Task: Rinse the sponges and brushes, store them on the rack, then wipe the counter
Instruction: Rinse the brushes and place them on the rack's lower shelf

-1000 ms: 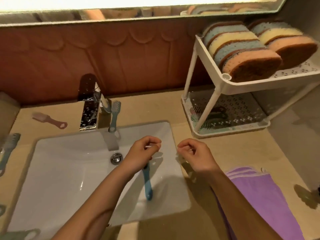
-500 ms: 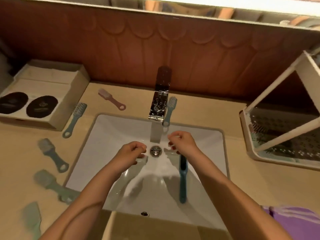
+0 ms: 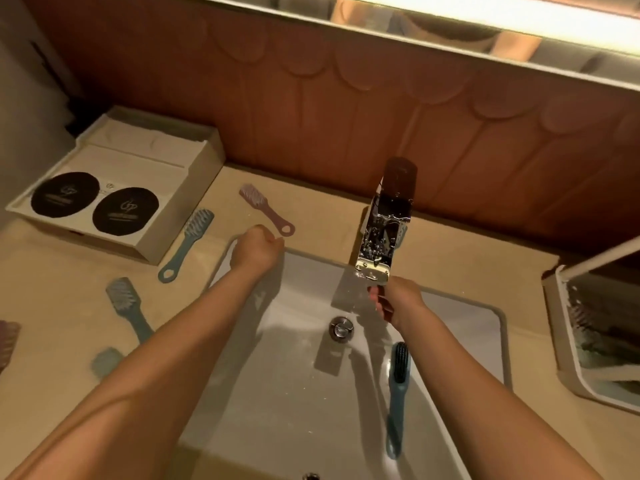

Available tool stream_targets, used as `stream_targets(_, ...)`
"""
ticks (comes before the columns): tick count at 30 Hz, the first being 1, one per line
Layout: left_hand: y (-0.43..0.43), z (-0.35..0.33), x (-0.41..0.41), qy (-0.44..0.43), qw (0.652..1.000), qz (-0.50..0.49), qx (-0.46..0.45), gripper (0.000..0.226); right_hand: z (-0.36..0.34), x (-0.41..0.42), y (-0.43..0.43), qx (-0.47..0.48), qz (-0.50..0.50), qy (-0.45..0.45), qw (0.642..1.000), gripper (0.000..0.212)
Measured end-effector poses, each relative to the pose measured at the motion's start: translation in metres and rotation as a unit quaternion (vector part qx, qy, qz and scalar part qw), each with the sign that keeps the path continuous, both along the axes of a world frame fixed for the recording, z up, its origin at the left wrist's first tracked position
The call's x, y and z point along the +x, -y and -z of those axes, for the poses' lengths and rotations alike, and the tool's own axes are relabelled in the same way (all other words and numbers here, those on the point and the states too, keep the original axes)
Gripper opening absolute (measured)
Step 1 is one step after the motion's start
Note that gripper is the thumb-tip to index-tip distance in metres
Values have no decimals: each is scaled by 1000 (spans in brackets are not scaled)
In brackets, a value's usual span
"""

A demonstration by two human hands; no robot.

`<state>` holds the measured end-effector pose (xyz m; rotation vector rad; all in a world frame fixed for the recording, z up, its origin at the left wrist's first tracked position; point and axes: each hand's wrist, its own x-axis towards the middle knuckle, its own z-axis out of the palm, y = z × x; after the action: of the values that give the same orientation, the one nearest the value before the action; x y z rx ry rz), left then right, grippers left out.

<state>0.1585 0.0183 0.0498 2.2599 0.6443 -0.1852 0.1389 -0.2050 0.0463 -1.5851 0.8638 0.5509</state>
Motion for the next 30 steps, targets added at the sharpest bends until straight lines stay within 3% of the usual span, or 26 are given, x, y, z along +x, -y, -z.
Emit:
stream_targets(4, 4, -3, 38, -55, 983, 35, 171, 48, -8, -3, 1, 27, 25, 53, 998, 30)
stream_targets(6, 10, -5, 52, -98, 971, 26, 215, 59, -8, -4, 3, 30, 20, 70, 997, 29)
stream_targets(14, 11, -2, 71, -151, 928, 57, 336, 46, -2, -5, 13, 49, 3, 106, 993, 24)
stream_targets(21, 6, -9, 64, -212, 924, 60, 313, 49, -2, -18, 19, 89, -24, 147, 985, 27)
stream_targets(25, 6, -11, 48, -197, 941, 46, 270, 49, -9, -31, 23, 104, -5, 148, 983, 21)
stream_targets(28, 6, -14, 32, -170, 965, 37, 199, 54, -17, -44, 27, 105, 12, 143, 984, 19)
stream_targets(30, 6, -17, 21, -148, 985, 15, 92, 53, -21, -53, 31, 97, 16, 138, 986, 17)
